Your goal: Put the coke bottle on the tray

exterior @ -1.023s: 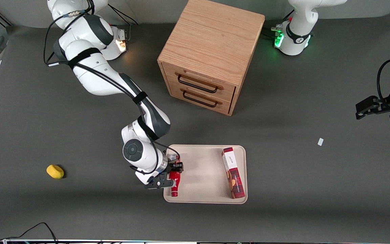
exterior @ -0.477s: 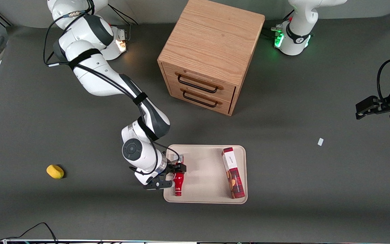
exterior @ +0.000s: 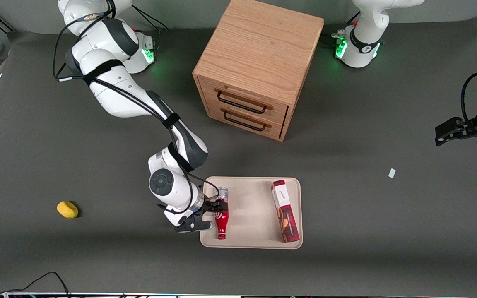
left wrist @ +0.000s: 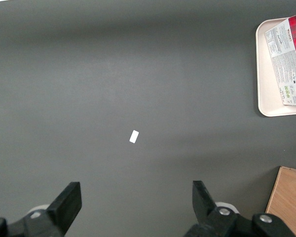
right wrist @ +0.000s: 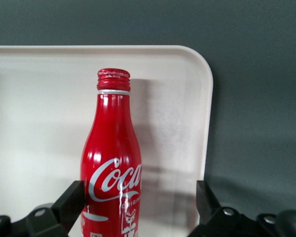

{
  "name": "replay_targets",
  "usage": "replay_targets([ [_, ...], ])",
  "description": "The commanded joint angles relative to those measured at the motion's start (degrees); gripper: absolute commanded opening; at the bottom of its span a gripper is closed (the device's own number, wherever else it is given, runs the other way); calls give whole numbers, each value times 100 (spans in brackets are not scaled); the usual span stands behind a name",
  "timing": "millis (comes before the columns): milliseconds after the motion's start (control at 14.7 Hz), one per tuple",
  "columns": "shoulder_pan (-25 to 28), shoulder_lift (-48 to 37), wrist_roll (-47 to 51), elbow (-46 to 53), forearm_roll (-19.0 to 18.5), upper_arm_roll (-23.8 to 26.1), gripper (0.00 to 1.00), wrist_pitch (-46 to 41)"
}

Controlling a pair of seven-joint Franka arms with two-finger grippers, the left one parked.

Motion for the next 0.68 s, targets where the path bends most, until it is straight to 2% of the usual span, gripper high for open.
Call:
replay_targets([
  [0,0,-39,142,-10,-136,-3,100,60],
  [273,-96,-363,72,-106,-162,-12,100,-97],
  [409,-315,-749,10,-238,-242,5,100,-474],
  [614,-772,-1548,-113,-712,-163,58,100,-1281],
])
